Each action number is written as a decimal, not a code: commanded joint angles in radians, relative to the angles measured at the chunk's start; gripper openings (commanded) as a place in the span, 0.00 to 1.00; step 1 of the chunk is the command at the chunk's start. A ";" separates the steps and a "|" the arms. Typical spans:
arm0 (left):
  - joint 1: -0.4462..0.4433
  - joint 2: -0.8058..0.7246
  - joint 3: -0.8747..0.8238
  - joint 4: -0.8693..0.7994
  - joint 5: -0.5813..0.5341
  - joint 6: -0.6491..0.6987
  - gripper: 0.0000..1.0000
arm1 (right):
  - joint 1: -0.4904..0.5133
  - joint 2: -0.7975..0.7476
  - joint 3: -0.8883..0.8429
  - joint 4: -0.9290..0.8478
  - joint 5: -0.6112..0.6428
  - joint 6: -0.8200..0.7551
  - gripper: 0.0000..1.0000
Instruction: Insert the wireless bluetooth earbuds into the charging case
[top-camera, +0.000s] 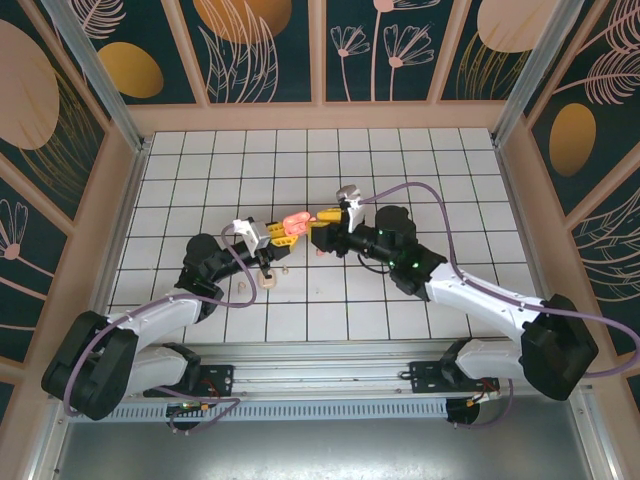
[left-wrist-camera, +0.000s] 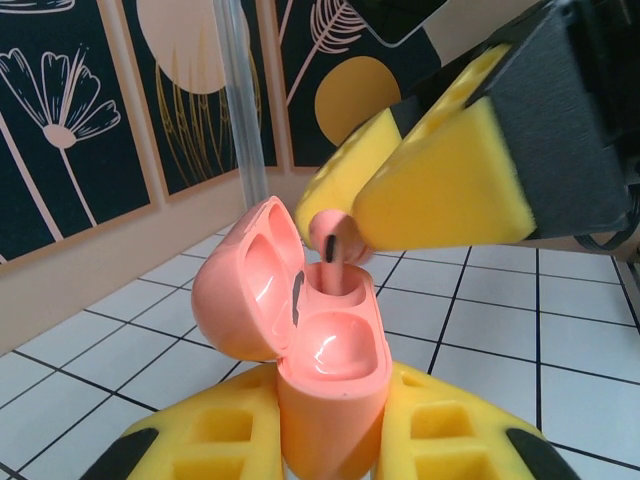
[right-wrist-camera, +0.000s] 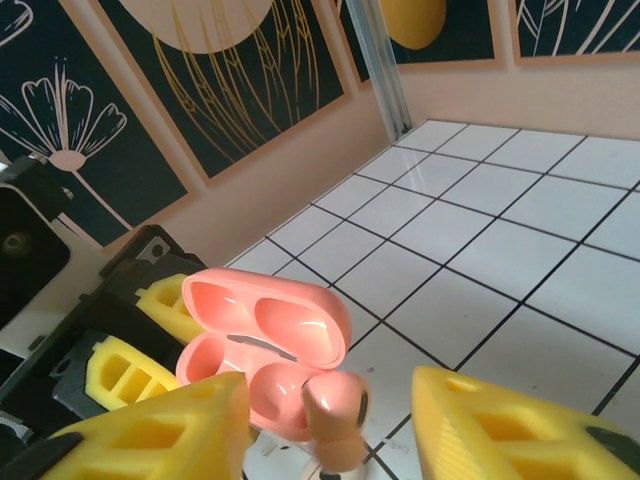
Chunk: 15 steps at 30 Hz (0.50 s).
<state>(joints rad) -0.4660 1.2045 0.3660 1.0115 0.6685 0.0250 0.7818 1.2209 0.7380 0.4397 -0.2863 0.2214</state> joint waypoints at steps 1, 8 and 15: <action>-0.001 -0.015 0.027 -0.004 -0.003 0.018 0.09 | -0.014 -0.040 0.012 0.026 -0.028 0.023 0.53; -0.001 -0.016 0.042 -0.040 -0.006 0.033 0.09 | -0.058 -0.088 -0.010 0.069 -0.119 0.073 0.63; -0.002 -0.016 0.048 -0.048 0.011 0.042 0.10 | -0.102 -0.158 -0.042 0.088 -0.202 0.012 0.65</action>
<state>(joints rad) -0.4660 1.2045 0.3874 0.9634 0.6689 0.0444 0.6949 1.1053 0.7155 0.4744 -0.4263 0.2718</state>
